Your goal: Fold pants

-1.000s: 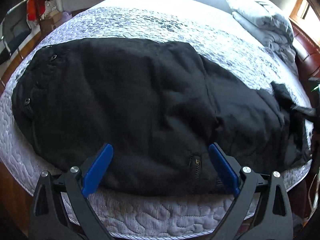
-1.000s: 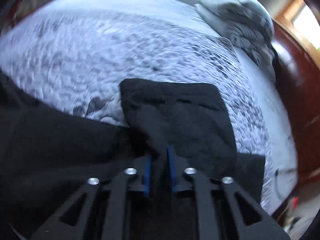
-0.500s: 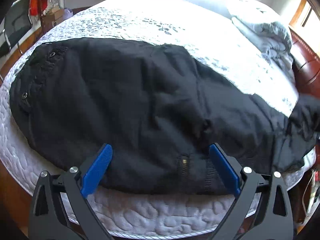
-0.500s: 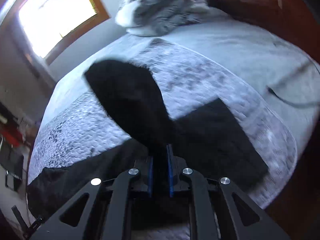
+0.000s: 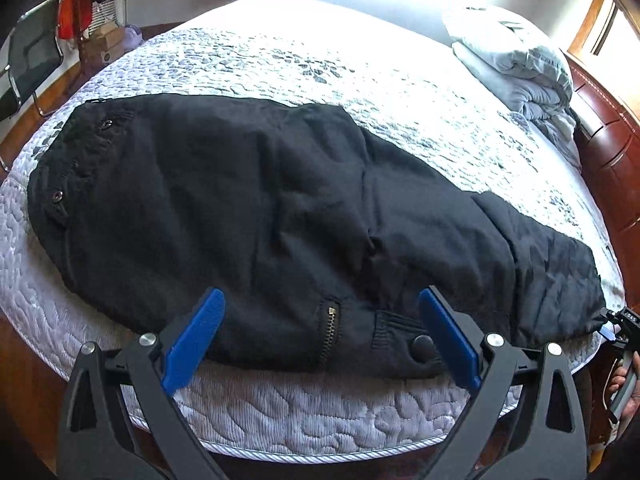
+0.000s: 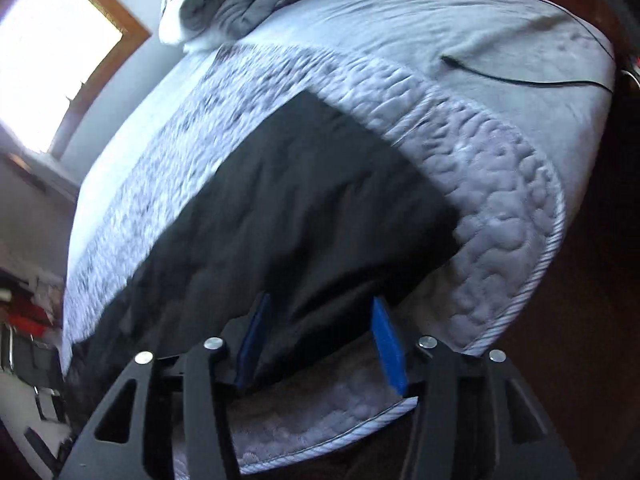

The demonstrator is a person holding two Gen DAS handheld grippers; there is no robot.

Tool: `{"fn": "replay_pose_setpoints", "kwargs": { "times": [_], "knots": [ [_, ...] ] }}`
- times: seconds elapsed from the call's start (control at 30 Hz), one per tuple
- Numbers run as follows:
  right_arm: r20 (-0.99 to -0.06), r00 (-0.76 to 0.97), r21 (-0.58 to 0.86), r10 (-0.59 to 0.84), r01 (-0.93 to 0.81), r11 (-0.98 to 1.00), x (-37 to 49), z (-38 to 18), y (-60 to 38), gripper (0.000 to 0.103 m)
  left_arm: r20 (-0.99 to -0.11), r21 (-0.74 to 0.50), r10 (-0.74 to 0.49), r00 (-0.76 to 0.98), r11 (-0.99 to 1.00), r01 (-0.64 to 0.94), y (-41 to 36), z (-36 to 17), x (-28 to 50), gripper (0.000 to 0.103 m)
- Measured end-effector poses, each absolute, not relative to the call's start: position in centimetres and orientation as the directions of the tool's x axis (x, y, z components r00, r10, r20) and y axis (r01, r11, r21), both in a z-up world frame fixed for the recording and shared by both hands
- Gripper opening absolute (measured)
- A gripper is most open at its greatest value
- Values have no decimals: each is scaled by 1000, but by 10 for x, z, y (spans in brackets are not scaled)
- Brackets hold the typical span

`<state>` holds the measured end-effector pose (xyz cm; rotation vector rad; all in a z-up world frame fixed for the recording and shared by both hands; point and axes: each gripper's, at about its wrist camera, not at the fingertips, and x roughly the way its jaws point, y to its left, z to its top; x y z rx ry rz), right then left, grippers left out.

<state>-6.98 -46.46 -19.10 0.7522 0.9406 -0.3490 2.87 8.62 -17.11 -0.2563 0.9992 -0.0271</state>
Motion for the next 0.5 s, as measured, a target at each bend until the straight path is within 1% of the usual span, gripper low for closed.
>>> {"fn": "replay_pose_setpoints", "kwargs": {
  "times": [0.07, 0.13, 0.17, 0.2, 0.23, 0.27, 0.3, 0.33, 0.4, 0.5],
  "knots": [
    [-826, 563, 440, 44, 593, 675, -70, -193, -477, 58, -825, -241, -145, 547, 964, -108, 89, -170, 26, 97],
    [-818, 572, 469, 55, 610, 638, -70, -196, -493, 58, -825, -255, -150, 544, 959, -121, 92, -170, 24, 97],
    [-820, 569, 474, 62, 614, 631, -68, -199, -498, 56, -826, -262, -154, 542, 956, -129, 94, -170, 23, 97],
    [-817, 572, 483, 69, 615, 623, -68, -202, -502, 53, -827, -267, -155, 541, 954, -134, 94, -170, 23, 97],
    [-817, 572, 483, 67, 617, 621, -66, -204, -506, 39, -828, -273, -158, 538, 951, -142, 96, -171, 23, 97],
    [-821, 567, 474, 59, 620, 625, -63, -204, -508, 29, -829, -281, -162, 535, 948, -149, 97, -172, 22, 97],
    [-814, 577, 482, 62, 613, 626, -63, -203, -511, 25, -829, -287, -165, 534, 946, -153, 97, -172, 22, 97],
    [-803, 593, 494, 62, 603, 626, -63, -202, -513, 14, -829, -295, -169, 533, 942, -161, 98, -172, 22, 97],
    [-786, 614, 510, 73, 577, 637, -61, -197, -517, 12, -827, -312, -180, 533, 935, -169, 98, -173, 21, 97],
    [-789, 611, 498, 63, 576, 649, -65, -187, -513, 12, -832, -321, -187, 523, 930, -178, 96, -176, 23, 97]
  ]
}}
